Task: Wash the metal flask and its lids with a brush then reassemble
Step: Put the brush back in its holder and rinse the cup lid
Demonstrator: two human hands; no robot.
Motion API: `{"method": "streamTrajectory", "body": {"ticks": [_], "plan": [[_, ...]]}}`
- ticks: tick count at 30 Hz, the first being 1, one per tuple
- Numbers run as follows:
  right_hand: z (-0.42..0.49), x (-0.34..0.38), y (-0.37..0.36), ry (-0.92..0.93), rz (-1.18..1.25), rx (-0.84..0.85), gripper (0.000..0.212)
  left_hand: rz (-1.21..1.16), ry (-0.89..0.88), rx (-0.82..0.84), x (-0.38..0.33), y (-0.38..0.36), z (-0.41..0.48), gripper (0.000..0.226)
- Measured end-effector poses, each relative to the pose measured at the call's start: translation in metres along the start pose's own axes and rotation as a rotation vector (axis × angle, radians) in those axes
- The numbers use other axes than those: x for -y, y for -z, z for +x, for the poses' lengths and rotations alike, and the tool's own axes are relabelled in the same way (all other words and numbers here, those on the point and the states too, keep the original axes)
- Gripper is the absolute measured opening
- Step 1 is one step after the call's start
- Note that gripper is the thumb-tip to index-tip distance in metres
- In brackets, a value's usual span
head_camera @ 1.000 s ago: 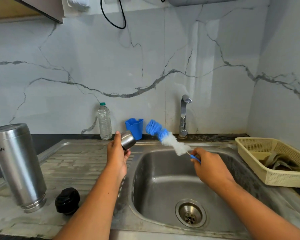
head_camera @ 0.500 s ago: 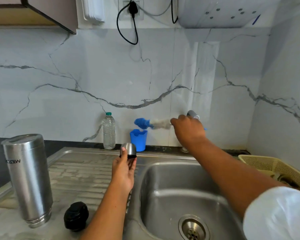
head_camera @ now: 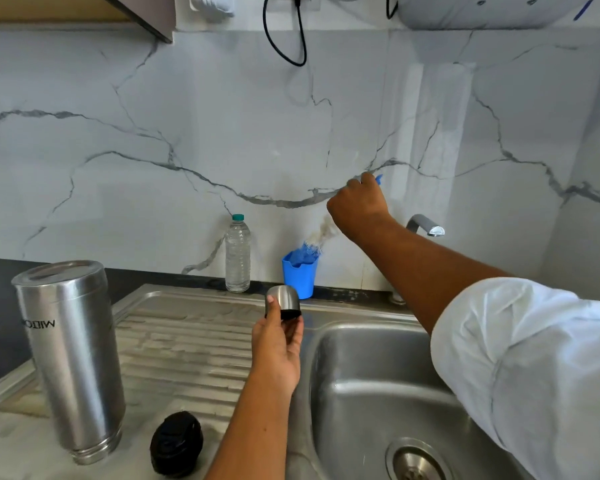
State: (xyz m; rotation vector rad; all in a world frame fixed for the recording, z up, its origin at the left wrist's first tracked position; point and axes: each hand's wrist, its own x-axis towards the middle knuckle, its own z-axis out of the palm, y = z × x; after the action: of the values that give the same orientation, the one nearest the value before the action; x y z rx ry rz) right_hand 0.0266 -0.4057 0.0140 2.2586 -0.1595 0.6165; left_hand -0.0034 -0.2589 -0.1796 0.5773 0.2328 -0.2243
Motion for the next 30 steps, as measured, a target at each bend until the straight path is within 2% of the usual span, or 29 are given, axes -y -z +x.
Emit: {"method": "streamTrajectory", "body": {"ticks": [7,17,22,26,30], "plan": [[0.028,0.023,-0.027,0.021,-0.025,-0.152,0.017,-0.006,0.009,0.002,0.004,-0.001,0.001,0.052],[0.053,0.049,-0.05,0.069,-0.041,-0.077,0.018,-0.008,0.005,0.001,0.008,-0.004,0.004,0.045],[0.056,0.054,-0.058,0.036,0.136,-0.076,0.027,-0.004,0.001,0.007,0.006,-0.005,0.002,0.044],[0.047,0.052,-0.068,0.002,0.284,-0.051,0.044,-0.001,-0.007,0.01,0.005,-0.006,0.002,0.048],[0.041,0.045,-0.076,0.036,0.331,-0.035,0.049,0.004,-0.002,0.015,0.004,-0.005,0.002,0.049]]}}
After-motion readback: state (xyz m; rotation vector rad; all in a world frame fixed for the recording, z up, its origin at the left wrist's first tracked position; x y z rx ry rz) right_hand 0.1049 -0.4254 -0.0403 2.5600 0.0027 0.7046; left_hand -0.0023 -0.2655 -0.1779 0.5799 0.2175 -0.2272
